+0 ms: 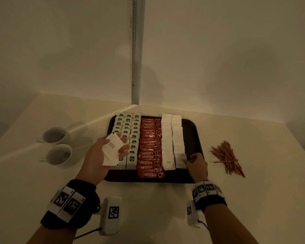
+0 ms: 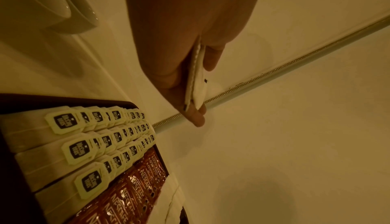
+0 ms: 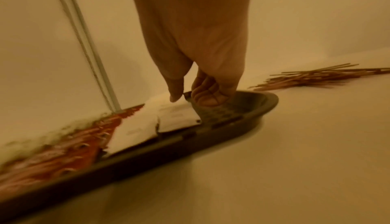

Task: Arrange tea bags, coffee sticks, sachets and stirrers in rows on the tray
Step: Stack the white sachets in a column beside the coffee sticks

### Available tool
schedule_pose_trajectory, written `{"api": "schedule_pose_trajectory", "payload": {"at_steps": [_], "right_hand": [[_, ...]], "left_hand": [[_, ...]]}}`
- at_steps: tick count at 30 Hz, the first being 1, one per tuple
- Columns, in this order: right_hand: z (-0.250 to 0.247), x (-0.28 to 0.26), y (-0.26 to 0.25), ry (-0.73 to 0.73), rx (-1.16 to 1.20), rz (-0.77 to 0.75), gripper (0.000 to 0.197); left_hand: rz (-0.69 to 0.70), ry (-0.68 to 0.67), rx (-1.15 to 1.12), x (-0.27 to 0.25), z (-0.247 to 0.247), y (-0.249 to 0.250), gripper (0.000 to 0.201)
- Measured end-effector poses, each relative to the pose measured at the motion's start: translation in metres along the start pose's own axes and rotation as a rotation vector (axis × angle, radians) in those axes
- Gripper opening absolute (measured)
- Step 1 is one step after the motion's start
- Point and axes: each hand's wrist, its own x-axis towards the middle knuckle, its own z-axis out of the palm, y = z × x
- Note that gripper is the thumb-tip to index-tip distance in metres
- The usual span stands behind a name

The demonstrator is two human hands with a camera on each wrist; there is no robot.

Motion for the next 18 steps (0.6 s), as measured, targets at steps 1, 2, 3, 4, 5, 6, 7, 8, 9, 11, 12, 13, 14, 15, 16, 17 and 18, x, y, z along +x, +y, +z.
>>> {"api": "schedule_pose_trajectory", "payload": {"at_steps": [1, 2, 3, 4, 5, 6, 7, 8, 9, 11, 12, 13, 14, 15, 16, 17, 18], "right_hand": [[-0.001, -0.008, -0.005, -0.005, 0.021, -0.028, 0.028], [-0.001, -0.018, -0.009, -0.040, 0.009, -0.061, 0.024], [0.002, -0.028, -0.011, -0.102, -0.031, -0.091, 0.020], [0.006, -0.038, -0.012, -0.172, -0.077, -0.115, 0.017], [0.012, -0.046, -0.012, -0.232, -0.115, -0.128, 0.018], [0.018, -0.053, -0.012, -0.271, -0.144, -0.132, 0.019], [0.023, -0.058, -0.011, -0.287, -0.164, -0.132, 0.020], [0.028, -0.061, -0.010, -0.289, -0.176, -0.131, 0.021], [0.032, -0.062, -0.009, -0.280, -0.186, -0.133, 0.021], [0.038, -0.064, -0.009, -0.248, -0.204, -0.141, 0.020], [0.040, -0.064, -0.009, -0.232, -0.209, -0.141, 0.019], [0.041, -0.065, -0.009, -0.218, -0.216, -0.141, 0.019], [0.042, -0.066, -0.009, -0.209, -0.223, -0.142, 0.019], [0.044, -0.066, -0.009, -0.204, -0.228, -0.146, 0.019], [0.046, -0.067, -0.009, -0.199, -0.228, -0.152, 0.019], [0.048, -0.067, -0.009, -0.196, -0.226, -0.155, 0.019], [0.050, -0.068, -0.009, -0.195, -0.222, -0.155, 0.019]], "left_hand": [[0.006, 0.004, -0.001, -0.001, -0.003, 0.001, 0.031], [0.009, 0.004, 0.000, -0.001, -0.006, 0.002, 0.031], [0.009, 0.003, -0.002, -0.002, -0.010, 0.002, 0.031], [0.008, 0.003, -0.007, -0.002, -0.013, 0.003, 0.031], [0.003, 0.004, -0.013, -0.002, -0.016, 0.003, 0.031], [-0.004, 0.006, -0.019, -0.002, -0.018, 0.003, 0.031], [-0.009, 0.005, -0.024, -0.001, -0.020, 0.003, 0.032], [-0.011, 0.007, -0.024, -0.001, -0.020, 0.003, 0.032], [-0.012, 0.005, -0.019, -0.001, -0.021, 0.002, 0.032], [-0.014, -0.001, -0.006, -0.002, -0.022, 0.002, 0.033], [-0.015, -0.002, -0.004, -0.003, -0.022, 0.001, 0.033], [-0.017, -0.004, -0.007, -0.004, -0.023, 0.001, 0.032], [-0.017, -0.004, -0.010, -0.005, -0.023, 0.001, 0.032], [-0.018, -0.005, -0.010, -0.005, -0.024, 0.002, 0.031], [-0.017, -0.005, -0.008, -0.006, -0.024, 0.002, 0.031], [-0.016, -0.005, -0.004, -0.007, -0.025, 0.002, 0.031], [-0.017, -0.002, 0.000, -0.007, -0.025, 0.002, 0.031]]}}
